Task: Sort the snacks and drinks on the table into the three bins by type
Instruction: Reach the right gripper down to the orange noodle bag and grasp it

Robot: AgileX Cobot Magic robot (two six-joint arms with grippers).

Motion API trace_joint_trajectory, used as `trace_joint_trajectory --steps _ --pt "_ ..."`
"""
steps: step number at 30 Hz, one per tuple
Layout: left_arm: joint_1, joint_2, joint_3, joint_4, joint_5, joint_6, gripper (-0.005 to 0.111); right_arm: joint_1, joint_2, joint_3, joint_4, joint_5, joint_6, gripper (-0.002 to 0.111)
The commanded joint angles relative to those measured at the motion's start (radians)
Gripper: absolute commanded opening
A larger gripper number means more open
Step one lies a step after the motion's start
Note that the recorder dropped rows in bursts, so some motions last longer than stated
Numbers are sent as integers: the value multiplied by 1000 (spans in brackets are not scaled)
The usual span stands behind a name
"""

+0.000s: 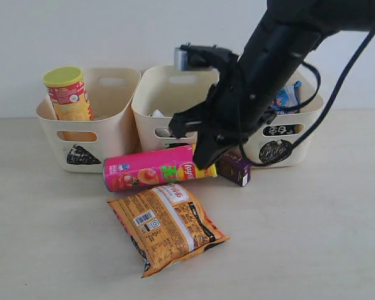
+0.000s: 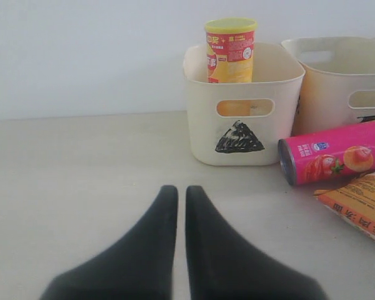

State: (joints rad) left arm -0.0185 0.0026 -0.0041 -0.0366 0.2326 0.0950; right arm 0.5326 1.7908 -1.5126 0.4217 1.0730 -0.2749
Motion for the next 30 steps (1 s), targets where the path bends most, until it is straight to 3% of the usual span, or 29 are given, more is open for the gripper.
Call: trace_joint_trajectory --steps 1,4,6,9,12,13,20,30 --pt "-3 -3 4 -3 -3 3 4 99 -12 82 84 4 -147 0" --pt "-3 -3 4 -3 -3 3 4 190 -8 96 50 -37 -202 2" --pt "-3 -3 4 -3 -3 3 4 248 2 95 18 -66 -215 11" --pt "-3 -3 4 -3 -3 3 4 320 18 95 -108 -127 -185 43" --pt "-3 -3 4 -3 -3 3 4 376 36 95 -291 -196 -30 82" --pt "-3 -3 4 -3 -3 3 4 395 43 95 -368 -216 24 89" --pt "-3 -3 4 -3 -3 3 4 508 138 90 -863 -224 573 88" --pt "-3 -3 4 -3 -3 3 4 579 375 -162 -940 -8 689 88"
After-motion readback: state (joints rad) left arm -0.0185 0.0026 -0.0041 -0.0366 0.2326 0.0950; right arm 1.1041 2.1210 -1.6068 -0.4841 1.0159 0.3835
